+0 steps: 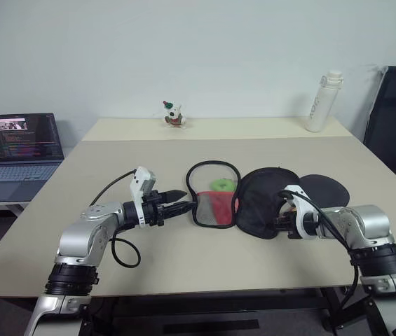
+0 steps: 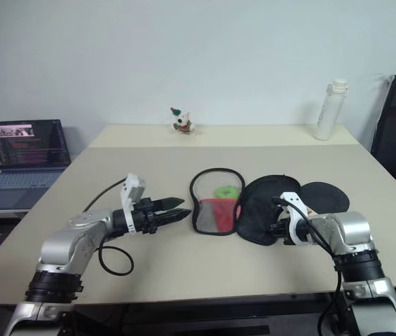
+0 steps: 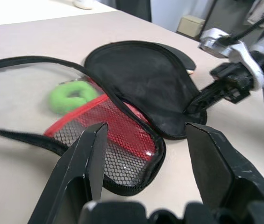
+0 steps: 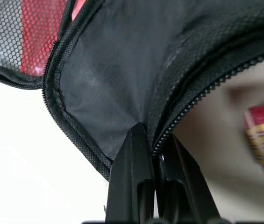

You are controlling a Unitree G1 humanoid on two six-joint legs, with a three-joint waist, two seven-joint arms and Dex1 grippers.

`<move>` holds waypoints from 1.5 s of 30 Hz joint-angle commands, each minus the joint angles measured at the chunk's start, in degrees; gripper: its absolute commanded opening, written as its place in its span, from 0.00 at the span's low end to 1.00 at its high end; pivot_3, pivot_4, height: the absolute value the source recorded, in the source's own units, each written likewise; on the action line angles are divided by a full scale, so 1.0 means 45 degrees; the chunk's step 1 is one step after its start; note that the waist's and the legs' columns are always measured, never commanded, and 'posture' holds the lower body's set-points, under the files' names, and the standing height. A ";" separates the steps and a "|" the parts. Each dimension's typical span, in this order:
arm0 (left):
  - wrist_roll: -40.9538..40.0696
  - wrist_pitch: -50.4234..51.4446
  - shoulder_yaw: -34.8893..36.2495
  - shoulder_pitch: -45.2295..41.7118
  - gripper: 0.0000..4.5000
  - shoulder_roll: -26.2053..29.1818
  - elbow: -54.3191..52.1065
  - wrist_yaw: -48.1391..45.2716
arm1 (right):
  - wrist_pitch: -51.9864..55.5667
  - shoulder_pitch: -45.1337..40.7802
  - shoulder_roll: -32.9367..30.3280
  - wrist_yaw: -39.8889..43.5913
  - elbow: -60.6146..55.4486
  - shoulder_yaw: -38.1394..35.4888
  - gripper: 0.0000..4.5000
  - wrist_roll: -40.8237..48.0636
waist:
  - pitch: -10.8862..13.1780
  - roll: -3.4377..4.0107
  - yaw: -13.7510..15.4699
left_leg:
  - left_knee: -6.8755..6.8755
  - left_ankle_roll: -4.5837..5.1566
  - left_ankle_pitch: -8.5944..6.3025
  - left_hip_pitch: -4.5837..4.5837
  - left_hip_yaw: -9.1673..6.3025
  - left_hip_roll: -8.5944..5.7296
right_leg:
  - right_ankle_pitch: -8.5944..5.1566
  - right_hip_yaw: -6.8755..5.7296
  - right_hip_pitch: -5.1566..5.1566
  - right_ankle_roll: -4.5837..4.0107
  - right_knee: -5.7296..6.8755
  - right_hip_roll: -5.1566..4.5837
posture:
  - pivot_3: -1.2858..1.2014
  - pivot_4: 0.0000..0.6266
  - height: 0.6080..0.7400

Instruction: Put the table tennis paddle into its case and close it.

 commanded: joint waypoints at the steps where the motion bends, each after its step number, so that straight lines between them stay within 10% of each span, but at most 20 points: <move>1: -0.0253 -0.0097 0.0149 -0.0228 0.63 0.0432 -0.0861 -0.0307 | -0.1175 -0.0975 -0.0786 0.1603 0.1060 0.1096 0.01 -0.0676 | 0.0005 -0.0006 0.0002 | 0.0001 0.0000 0.0000 -0.0002 -0.0001 0.0000 | 0.0000 0.0001 0.0000 0.0001 -0.0002 0.0000 | 0.52 0.24 1.00; 14: -0.0214 -0.0063 0.0236 0.0242 0.63 0.0639 -0.1388 -0.0079 | -0.4909 -0.3479 -0.0983 0.4172 0.6473 0.2692 0.01 -0.3663 | 0.0011 -0.0008 0.0089 | 0.0006 -0.0002 0.0000 -0.0007 0.0001 -0.0008 | 0.0002 -0.0001 -0.0001 0.0003 -0.0006 -0.0009 | 0.52 0.24 1.00; 29: -0.0241 -0.0125 -0.0094 -0.0105 0.63 0.0635 -0.1285 -0.0460 | -0.2585 -0.2221 -0.2114 0.3299 0.3196 0.0033 0.99 -0.3091 | 0.0018 -0.0007 0.0208 | 0.0017 -0.0004 0.0001 -0.0033 -0.0010 -0.0027 | 0.0004 -0.0011 -0.0005 0.0010 -0.0009 -0.0032 | 0.52 0.24 1.00; 35: -0.0202 -0.0179 -0.0218 -0.0260 0.63 0.0629 -0.1117 -0.0692 | 0.0466 -0.0279 -0.1924 0.1773 -0.0807 -0.2780 0.99 -0.1930 | 0.0019 -0.0004 0.0122 | 0.0015 -0.0004 0.0000 -0.0058 -0.0016 -0.0020 | 0.0003 -0.0016 -0.0027 0.0010 -0.0009 -0.0026 | 0.52 0.24 1.00; 45: 0.0182 -0.0790 -0.0829 -0.1393 0.63 0.0398 0.0129 -0.1497 | 0.0049 -0.0249 0.3584 -0.5901 -0.1837 -0.7597 0.99 -0.3932 | 0.0024 0.0005 0.0127 | 0.0018 -0.0005 0.0003 -0.0006 -0.0006 -0.0008 | 0.0005 0.0002 -0.0005 0.0009 0.0027 -0.0007 | 0.52 0.24 1.00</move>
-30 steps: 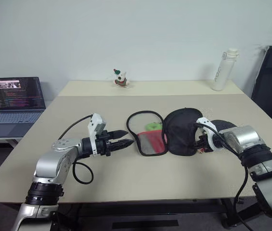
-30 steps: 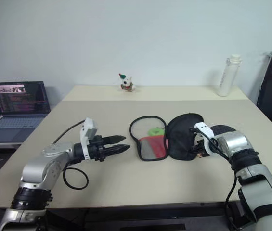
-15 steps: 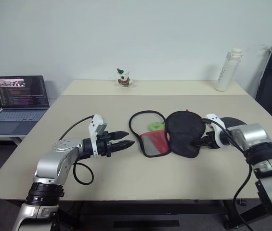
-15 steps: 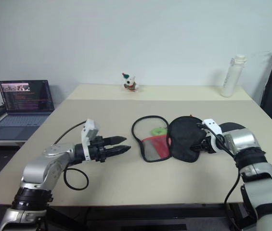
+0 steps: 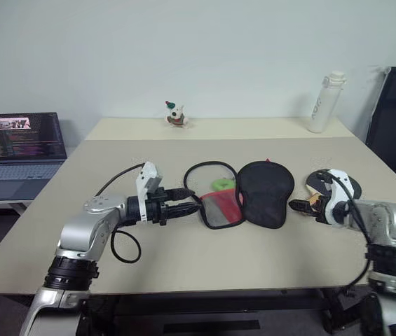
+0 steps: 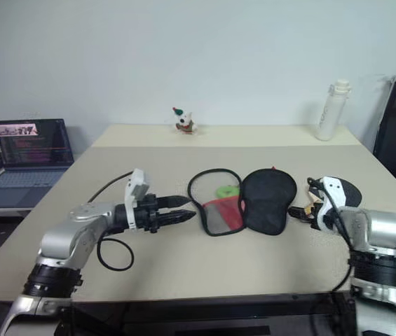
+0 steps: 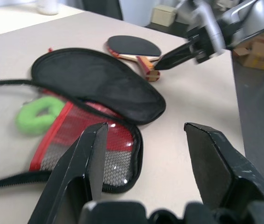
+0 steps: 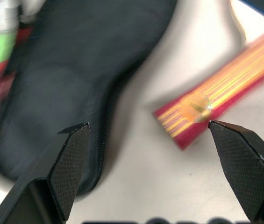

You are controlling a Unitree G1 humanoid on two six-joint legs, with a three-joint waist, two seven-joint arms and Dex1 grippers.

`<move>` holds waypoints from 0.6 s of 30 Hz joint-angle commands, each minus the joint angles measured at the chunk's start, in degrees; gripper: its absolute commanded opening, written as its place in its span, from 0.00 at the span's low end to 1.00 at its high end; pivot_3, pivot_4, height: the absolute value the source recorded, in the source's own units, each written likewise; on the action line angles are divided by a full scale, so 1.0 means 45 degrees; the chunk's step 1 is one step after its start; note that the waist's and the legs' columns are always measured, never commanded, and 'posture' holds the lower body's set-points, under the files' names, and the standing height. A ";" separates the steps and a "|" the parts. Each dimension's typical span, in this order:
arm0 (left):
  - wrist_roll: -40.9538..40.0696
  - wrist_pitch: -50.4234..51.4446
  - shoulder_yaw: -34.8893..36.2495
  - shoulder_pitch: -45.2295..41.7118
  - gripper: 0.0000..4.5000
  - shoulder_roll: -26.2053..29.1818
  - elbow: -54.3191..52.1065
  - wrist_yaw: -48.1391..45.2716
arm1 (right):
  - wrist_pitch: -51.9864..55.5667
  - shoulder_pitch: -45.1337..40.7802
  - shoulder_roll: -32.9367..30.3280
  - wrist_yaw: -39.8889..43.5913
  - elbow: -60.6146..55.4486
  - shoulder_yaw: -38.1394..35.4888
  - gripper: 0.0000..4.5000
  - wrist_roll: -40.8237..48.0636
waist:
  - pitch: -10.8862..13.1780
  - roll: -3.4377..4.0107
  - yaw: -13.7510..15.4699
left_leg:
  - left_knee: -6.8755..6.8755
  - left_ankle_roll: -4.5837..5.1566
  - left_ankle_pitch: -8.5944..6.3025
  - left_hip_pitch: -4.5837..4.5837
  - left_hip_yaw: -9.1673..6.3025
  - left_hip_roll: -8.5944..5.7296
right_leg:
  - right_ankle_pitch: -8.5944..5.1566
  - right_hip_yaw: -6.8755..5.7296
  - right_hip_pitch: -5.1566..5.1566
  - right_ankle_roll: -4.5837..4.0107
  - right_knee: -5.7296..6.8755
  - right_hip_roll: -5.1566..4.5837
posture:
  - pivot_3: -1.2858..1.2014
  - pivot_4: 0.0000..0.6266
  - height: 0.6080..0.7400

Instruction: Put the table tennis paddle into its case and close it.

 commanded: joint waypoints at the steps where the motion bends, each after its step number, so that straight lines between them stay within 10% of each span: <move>1: 0.0145 -0.0533 -0.0096 -0.0599 0.63 0.0017 0.0363 -0.0353 | -0.1274 -0.0592 0.0788 -0.2150 0.0047 -0.0998 0.99 -0.0577 | 0.0004 0.0006 0.0001 | -0.0003 0.0000 0.0000 -0.0009 0.0002 -0.0001 | 0.0000 0.0003 -0.0005 0.0000 -0.0005 -0.0001 | 0.52 0.24 1.00; 18: 0.0368 -0.0990 -0.0114 -0.0854 0.63 -0.0178 0.0869 -0.0470 | -0.5847 -0.0553 0.1126 -0.3930 0.4403 0.1181 0.91 -0.1630 | -0.0004 -0.0006 -0.0036 | -0.0004 0.0003 -0.0001 0.0017 0.0016 0.0000 | 0.0001 0.0022 0.0016 -0.0002 -0.0004 -0.0002 | 0.52 0.24 1.00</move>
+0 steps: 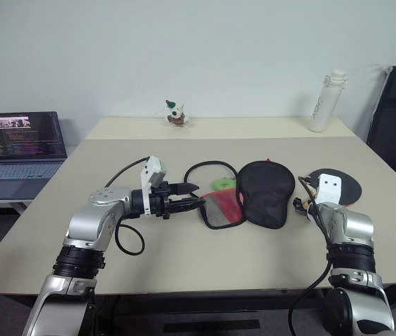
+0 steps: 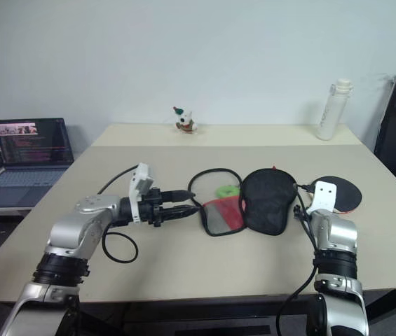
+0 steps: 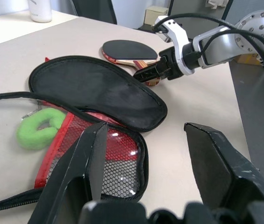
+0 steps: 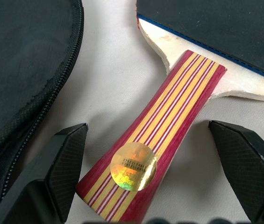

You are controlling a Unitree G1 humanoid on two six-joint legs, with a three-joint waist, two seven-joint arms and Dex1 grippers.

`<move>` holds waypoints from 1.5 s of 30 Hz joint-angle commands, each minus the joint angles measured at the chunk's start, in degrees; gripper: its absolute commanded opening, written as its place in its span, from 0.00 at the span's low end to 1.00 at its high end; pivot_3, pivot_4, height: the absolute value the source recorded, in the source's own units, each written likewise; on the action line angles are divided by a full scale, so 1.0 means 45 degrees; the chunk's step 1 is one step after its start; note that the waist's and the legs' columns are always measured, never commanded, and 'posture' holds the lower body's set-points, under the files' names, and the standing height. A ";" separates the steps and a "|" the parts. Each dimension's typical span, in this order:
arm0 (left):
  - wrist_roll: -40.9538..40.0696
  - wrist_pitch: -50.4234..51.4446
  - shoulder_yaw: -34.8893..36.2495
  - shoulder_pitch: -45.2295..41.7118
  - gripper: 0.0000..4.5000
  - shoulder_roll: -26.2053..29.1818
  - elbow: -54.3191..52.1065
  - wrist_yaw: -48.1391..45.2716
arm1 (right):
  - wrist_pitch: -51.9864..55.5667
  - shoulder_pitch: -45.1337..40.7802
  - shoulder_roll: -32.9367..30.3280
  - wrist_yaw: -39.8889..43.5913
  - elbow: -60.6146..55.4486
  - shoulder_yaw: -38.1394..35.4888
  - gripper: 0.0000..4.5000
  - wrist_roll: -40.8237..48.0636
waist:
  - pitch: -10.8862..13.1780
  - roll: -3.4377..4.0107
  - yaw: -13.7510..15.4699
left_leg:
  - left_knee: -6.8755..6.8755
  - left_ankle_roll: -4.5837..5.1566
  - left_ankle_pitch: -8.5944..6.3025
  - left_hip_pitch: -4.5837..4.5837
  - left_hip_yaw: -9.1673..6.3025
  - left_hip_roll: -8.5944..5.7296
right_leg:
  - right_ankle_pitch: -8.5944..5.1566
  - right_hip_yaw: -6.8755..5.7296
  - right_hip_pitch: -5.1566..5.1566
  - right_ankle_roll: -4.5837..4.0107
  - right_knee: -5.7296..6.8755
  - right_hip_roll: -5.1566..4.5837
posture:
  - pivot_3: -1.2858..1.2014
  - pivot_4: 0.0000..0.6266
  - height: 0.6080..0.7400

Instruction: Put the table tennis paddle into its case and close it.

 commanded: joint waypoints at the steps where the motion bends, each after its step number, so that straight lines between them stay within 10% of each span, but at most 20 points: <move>1: -0.0016 -0.0235 0.0154 -0.0184 0.63 0.0004 -0.0147 0.0011 | -0.0501 -0.0038 -0.0342 0.0071 0.0943 0.0220 0.86 -0.0045 | -0.0005 -0.0008 -0.0010 | 0.0000 0.0000 0.0000 0.0011 0.0009 0.0000 | 0.0001 0.0011 0.0007 0.0001 0.0002 0.0000 | 0.52 0.24 1.00; 8: -0.0025 -0.0241 0.0188 -0.0126 0.63 -0.0008 -0.0198 0.0035 | -0.0970 -0.0383 -0.2115 0.0503 0.2234 0.0137 0.42 -0.0023 | -0.0011 -0.0017 0.0031 | 0.0012 0.0002 0.0002 0.0028 0.0052 -0.0007 | 0.0019 0.0065 0.0016 0.0008 0.0002 -0.0001 | 0.52 0.24 1.00; 13: -0.0080 -0.0195 0.0131 -0.0170 0.63 -0.0060 -0.0233 -0.0086 | 0.0406 -0.0058 -0.3655 0.2001 0.1167 0.0604 0.34 0.0267 | -0.0008 -0.0013 0.0151 | 0.0006 0.0003 0.0001 -0.0009 0.0058 -0.0031 | 0.0018 0.0073 -0.0004 0.0013 -0.0028 -0.0021 | 0.52 0.24 1.00; 27: -0.0331 0.0070 -0.0226 -0.0507 0.63 -0.0348 -0.0337 -0.0716 | 0.7002 0.6267 -0.5159 0.4680 -0.8721 0.0268 0.34 0.2405 | -0.0006 -0.0008 0.0010 | -0.0009 0.0035 -0.0019 0.0011 0.0071 -0.0007 | -0.0018 0.0095 -0.0014 0.0025 -0.0016 0.0003 | 0.52 0.24 1.00; 32: -0.0288 0.0058 -0.0350 -0.0844 0.63 -0.0413 -0.0263 -0.0981 | 0.6579 0.6163 -0.4839 0.4555 -0.8191 0.0285 0.34 0.2225 | -0.0007 -0.0012 -0.0097 | -0.0003 0.0034 -0.0019 0.0044 0.0121 0.0002 | -0.0004 0.0144 -0.0013 0.0042 -0.0008 0.0017 | 0.52 0.24 1.00; 39: -0.0483 0.0249 -0.0372 -0.1047 0.63 -0.0191 -0.0690 -0.1502 | 0.5139 0.4919 -0.5295 0.4613 -0.6101 0.0977 0.84 0.1806 | 0.0002 -0.0096 -0.0337 | 0.0018 0.0035 -0.0019 0.0056 0.0220 0.0001 | 0.0046 0.0245 -0.0013 0.0107 -0.0031 0.0016 | 0.52 0.24 1.00; 45: -0.0422 0.0255 -0.0346 -0.0944 0.63 0.0058 -0.0935 -0.1730 | 0.3588 0.3335 -0.5470 0.4773 -0.3538 0.1497 0.84 0.1452 | 0.0015 -0.0124 -0.0482 | 0.0041 0.0036 -0.0017 0.0067 0.0269 0.0003 | 0.0094 0.0286 -0.0012 0.0129 -0.0041 0.0016 | 0.52 0.24 1.00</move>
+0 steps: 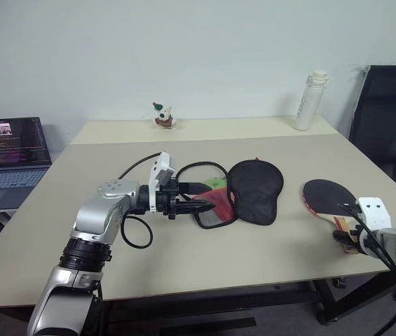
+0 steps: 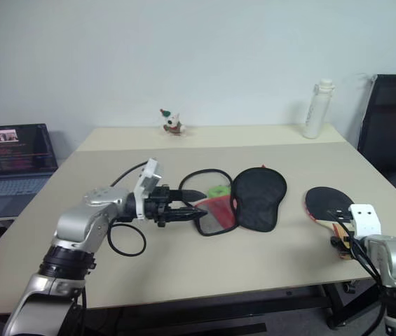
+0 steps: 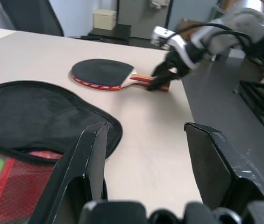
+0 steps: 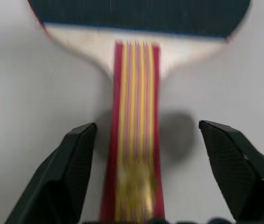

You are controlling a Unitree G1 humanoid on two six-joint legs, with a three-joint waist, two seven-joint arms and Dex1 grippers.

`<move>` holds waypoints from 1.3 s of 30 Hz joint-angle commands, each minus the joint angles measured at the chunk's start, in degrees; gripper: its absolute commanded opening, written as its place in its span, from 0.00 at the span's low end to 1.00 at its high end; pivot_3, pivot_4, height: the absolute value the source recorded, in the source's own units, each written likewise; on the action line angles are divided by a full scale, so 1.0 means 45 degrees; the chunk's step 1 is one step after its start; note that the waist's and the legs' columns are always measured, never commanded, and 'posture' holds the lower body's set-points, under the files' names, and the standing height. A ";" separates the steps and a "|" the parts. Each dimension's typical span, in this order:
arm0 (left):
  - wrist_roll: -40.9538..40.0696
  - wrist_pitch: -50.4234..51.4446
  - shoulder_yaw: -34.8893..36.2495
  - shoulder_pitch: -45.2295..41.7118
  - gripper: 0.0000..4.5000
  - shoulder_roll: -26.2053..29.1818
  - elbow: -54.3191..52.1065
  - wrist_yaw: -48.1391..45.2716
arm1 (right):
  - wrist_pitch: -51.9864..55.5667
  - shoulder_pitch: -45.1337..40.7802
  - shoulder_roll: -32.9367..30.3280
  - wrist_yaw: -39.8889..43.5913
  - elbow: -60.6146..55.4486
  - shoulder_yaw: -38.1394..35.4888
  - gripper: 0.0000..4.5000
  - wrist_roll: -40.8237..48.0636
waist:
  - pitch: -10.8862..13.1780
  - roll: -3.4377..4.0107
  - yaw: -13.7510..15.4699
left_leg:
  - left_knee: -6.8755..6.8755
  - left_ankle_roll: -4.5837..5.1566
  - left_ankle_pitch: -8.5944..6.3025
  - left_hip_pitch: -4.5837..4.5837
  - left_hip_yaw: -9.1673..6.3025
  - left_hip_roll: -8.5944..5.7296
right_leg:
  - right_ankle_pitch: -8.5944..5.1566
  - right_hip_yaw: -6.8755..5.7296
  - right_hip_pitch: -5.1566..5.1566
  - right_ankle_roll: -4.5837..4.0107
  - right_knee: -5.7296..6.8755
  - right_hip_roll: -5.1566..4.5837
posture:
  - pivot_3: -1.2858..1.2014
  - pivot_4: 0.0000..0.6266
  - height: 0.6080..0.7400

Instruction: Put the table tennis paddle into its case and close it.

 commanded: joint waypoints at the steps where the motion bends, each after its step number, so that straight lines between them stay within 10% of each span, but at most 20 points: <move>1: -0.0204 -0.0037 0.0177 -0.0179 0.63 0.0202 -0.0503 -0.0083 | -0.1101 -0.0764 -0.0155 0.0169 0.1230 0.0315 0.84 -0.0209 | 0.0002 -0.0003 0.0006 | -0.0001 0.0000 0.0000 -0.0006 -0.0002 -0.0001 | 0.0001 -0.0001 -0.0002 0.0001 -0.0003 0.0000 | 0.52 0.24 1.00; 7: -0.0208 0.0025 0.0272 -0.0057 0.63 0.0309 -0.0655 0.0048 | -0.1681 -0.1387 -0.0027 0.0157 0.2792 0.0481 0.80 -0.0352 | 0.0011 -0.0020 0.0006 | -0.0008 0.0001 -0.0001 -0.0030 0.0001 -0.0002 | 0.0006 0.0001 -0.0008 0.0008 -0.0039 -0.0001 | 0.52 0.24 1.00; 16: -0.0335 0.0203 0.0600 0.0531 0.63 0.0634 -0.1181 0.0491 | -0.2439 -0.2086 0.0493 -0.1028 0.2515 -0.0385 0.25 -0.0413 | 0.0010 -0.0026 0.0089 | 0.0012 0.0001 0.0000 -0.0026 0.0010 -0.0014 | 0.0023 0.0020 0.0001 0.0020 -0.0035 -0.0011 | 0.52 0.24 1.00; 39: -0.0573 0.0497 0.0697 0.1216 0.63 0.0825 -0.1814 0.1073 | -0.0931 -0.4749 0.6567 -0.3835 -0.0614 0.0387 0.25 0.0183 | 0.0065 0.0047 0.0295 | -0.0031 0.0000 0.0000 -0.0145 0.0006 0.0001 | 0.0017 0.0014 -0.0156 -0.0002 -0.0004 0.0001 | 0.52 0.24 1.00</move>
